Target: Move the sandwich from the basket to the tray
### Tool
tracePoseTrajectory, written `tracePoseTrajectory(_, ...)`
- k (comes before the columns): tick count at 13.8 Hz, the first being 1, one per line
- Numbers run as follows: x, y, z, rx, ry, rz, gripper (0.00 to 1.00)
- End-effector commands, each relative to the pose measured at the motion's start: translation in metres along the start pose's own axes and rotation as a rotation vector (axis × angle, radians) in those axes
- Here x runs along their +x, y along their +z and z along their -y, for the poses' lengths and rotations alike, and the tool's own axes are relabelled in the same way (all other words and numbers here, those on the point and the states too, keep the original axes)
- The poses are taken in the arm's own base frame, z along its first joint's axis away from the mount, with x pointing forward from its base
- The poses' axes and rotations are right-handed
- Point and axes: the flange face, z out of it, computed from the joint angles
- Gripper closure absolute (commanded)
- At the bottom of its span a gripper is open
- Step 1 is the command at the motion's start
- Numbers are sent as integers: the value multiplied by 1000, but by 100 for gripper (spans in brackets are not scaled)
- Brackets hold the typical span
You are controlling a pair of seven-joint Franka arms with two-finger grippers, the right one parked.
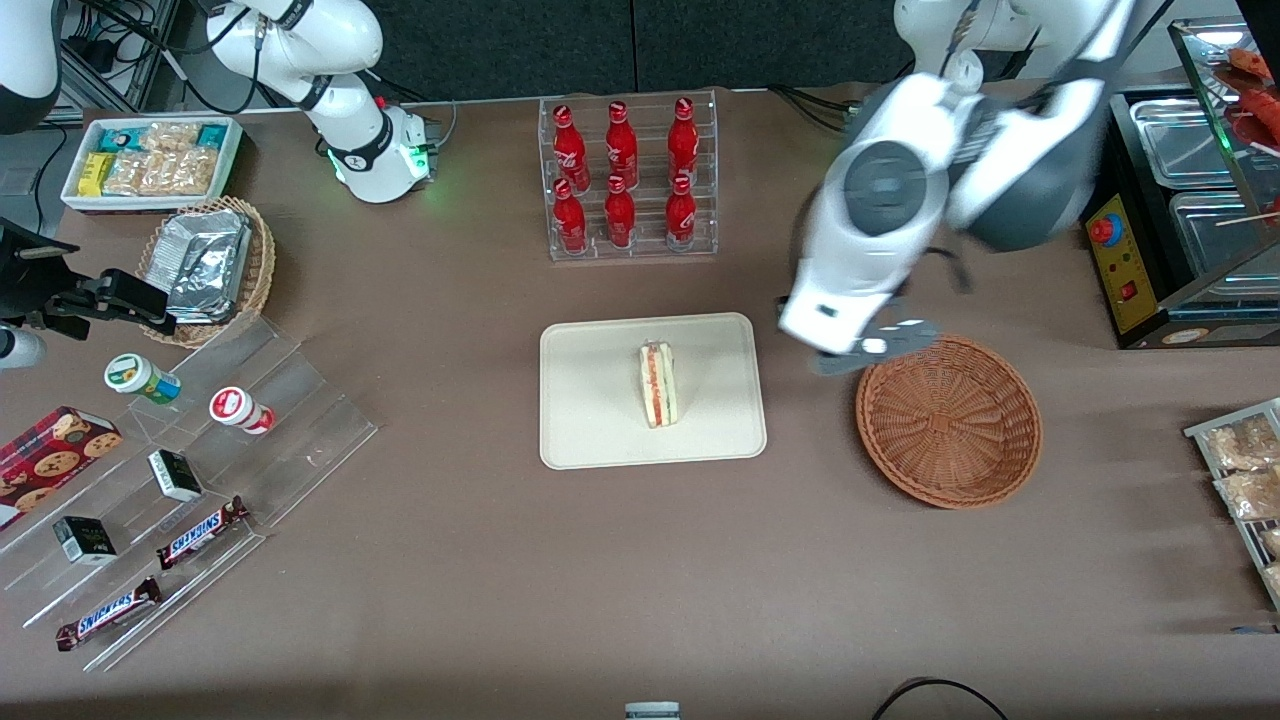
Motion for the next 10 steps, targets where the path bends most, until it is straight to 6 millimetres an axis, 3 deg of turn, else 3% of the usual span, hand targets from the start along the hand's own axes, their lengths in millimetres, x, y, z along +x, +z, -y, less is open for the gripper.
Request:
tracePoseTrajectory(1,5,-17,55,-9,65,38,1)
tracePoseTrajectory(3,17,-25,91,-33,95,47,1)
tracePoseTrajectory(5,14,-34,109,-32,127,52,1)
tracePoseTrajectory(8,16,-47,163,-38,210,76,1)
tracePoseTrajectory(9,22,-50,190,-50,198,71,1)
tracePoseTrajectory(10,17,-57,202,-57,210,61,1)
